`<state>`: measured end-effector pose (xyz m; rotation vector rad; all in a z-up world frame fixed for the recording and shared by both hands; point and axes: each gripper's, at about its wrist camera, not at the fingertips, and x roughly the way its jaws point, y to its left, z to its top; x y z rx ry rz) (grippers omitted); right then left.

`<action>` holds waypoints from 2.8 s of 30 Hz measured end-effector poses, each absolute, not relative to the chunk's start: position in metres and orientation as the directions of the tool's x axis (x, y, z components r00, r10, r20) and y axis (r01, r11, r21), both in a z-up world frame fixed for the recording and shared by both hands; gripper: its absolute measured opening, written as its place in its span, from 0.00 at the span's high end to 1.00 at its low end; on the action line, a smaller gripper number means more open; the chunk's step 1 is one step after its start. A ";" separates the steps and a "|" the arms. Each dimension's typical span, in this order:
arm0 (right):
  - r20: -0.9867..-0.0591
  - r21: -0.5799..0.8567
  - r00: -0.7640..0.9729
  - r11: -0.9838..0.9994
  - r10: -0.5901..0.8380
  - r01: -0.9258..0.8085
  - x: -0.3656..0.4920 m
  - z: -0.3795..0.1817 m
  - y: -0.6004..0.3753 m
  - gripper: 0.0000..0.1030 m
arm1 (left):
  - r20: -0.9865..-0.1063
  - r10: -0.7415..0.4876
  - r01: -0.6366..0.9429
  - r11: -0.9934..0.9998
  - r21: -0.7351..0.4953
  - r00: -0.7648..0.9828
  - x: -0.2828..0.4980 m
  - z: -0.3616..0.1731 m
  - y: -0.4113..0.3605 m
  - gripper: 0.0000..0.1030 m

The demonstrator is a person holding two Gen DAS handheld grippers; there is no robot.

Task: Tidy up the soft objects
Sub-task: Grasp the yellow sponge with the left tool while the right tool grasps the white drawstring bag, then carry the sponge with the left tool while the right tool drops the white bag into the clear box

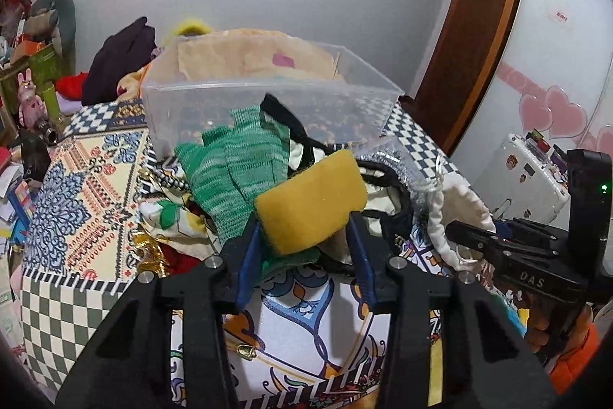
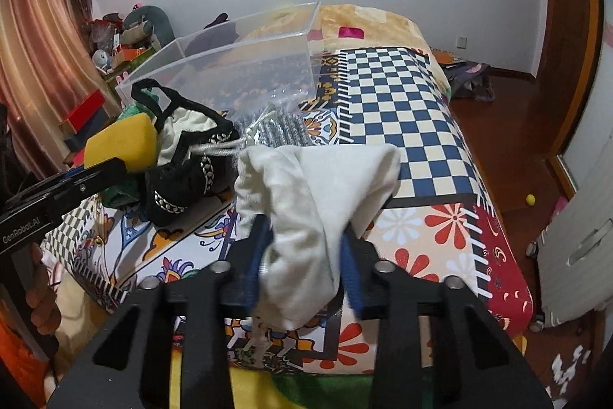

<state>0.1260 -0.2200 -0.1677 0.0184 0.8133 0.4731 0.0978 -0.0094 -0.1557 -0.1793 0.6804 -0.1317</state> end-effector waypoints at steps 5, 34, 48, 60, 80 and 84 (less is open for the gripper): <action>-0.674 0.184 0.614 0.898 0.412 -0.400 0.124 -0.157 -0.220 0.78 | -0.578 -0.181 0.068 0.975 -0.211 0.796 0.090 -0.142 -0.007 0.60; -0.400 0.081 0.767 0.853 0.502 -0.516 0.175 -0.057 -0.148 0.78 | -0.489 -0.009 -0.060 0.990 -0.126 0.872 0.153 -0.065 0.059 0.60; -0.552 0.066 0.698 0.858 0.457 -0.509 0.230 -0.095 -0.116 0.77 | -0.631 -0.018 -0.043 0.996 -0.081 0.776 0.228 -0.105 0.061 0.60; -0.671 0.055 0.614 0.854 0.416 -0.518 0.254 -0.122 -0.099 0.75 | -0.695 -0.018 -0.027 0.998 -0.053 0.718 0.252 -0.128 0.052 0.59; -0.527 0.028 0.722 0.858 0.449 -0.513 0.203 -0.068 -0.137 0.24 | -0.544 -0.017 -0.027 0.997 -0.074 0.839 0.177 -0.065 0.060 0.16; -0.508 0.015 0.739 0.862 0.443 -0.507 0.190 -0.068 -0.147 0.20 | -0.531 -0.027 -0.015 0.997 -0.075 0.847 0.154 -0.064 0.059 0.13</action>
